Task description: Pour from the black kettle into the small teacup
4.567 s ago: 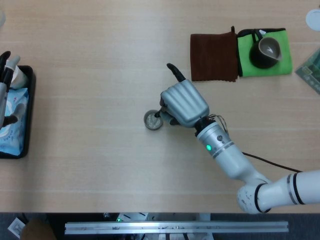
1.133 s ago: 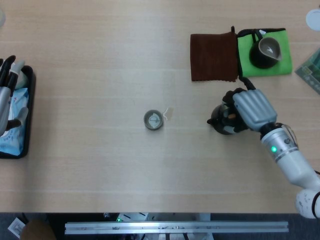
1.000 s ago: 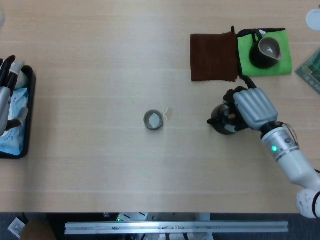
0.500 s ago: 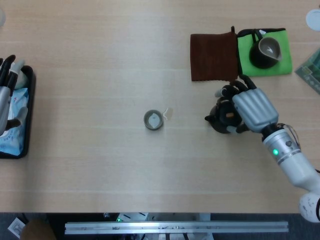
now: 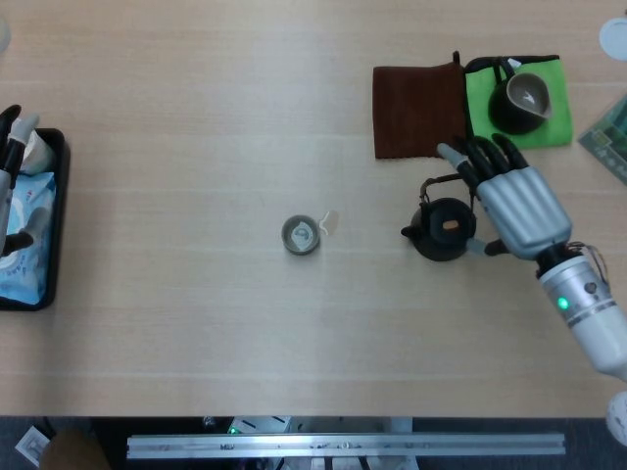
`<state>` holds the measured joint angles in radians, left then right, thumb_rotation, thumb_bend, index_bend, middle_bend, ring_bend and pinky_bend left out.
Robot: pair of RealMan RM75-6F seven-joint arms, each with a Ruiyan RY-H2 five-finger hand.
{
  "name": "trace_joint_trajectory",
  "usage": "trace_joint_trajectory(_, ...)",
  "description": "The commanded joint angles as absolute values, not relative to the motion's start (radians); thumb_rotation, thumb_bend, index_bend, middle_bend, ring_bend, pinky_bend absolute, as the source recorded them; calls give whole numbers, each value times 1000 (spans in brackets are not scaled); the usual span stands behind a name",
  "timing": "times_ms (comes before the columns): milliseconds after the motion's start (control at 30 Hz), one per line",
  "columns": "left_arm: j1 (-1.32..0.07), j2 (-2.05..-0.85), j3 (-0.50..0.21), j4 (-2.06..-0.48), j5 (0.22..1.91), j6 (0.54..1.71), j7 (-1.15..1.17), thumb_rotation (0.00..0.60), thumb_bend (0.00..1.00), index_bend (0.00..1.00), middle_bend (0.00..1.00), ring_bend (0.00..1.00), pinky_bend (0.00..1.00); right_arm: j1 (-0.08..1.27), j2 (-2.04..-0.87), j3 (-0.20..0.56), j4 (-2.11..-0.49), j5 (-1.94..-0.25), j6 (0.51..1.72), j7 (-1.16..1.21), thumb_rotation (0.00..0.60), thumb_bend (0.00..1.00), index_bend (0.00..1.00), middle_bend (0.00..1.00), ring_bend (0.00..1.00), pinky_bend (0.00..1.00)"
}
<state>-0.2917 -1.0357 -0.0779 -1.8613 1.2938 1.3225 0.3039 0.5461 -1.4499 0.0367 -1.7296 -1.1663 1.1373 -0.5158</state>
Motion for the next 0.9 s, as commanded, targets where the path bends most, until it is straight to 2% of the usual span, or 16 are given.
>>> trace_joint_trajectory(33,-273,-1049,-73,-1849,1327,1358,286,600,295,0,49,0,43,507,-1397,26,-1772,-1194,1194,-512,600,26,0,71,0,0)
trace_joint_trajectory(167,-252,-1062,-69,-1833,1378,1408,266,600,295,0,51,0,43,460,-1332,12,-1801,-1253,1274,-503,600,43,35,119,0,0)
trace_joint_trajectory(567,-176,-1092,-24,-1764,1522,1531,217,600,296,0,54,0,43,285,-1152,-66,-1858,-1373,1459,-421,600,44,95,145,0,0)
trace_joint_trajectory(900,-114,-1093,16,-1770,1583,1590,250,600,296,0,53,0,43,158,-1087,-121,-1848,-1477,1569,-375,600,45,98,146,0,0)
